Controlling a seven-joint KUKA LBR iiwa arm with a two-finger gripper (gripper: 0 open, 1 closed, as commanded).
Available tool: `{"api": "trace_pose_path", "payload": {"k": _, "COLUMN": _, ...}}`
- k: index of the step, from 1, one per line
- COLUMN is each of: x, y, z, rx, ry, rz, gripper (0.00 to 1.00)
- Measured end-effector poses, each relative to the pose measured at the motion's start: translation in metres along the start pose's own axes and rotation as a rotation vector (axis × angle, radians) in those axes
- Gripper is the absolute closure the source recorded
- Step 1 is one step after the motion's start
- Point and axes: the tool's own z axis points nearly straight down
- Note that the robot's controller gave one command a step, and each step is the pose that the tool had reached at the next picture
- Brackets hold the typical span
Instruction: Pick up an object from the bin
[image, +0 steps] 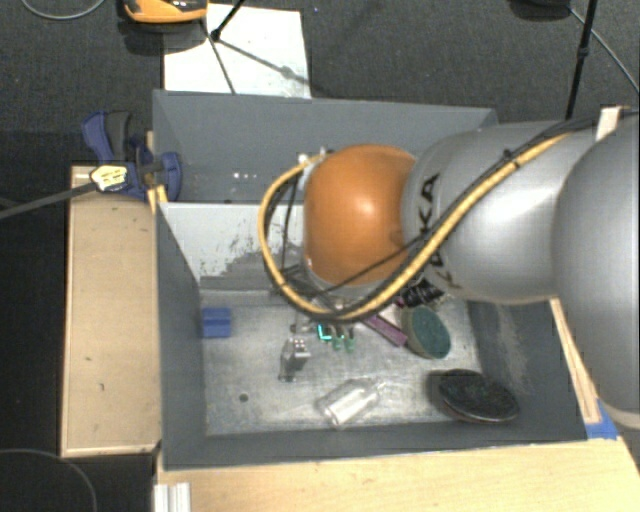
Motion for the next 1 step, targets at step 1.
{"api": "trace_pose_path", "payload": {"k": 1, "x": 0.0076, "y": -0.0977, "z": 0.0727, "rx": 0.004, "ry": -0.003, "rz": -0.097, "gripper": 0.00}}
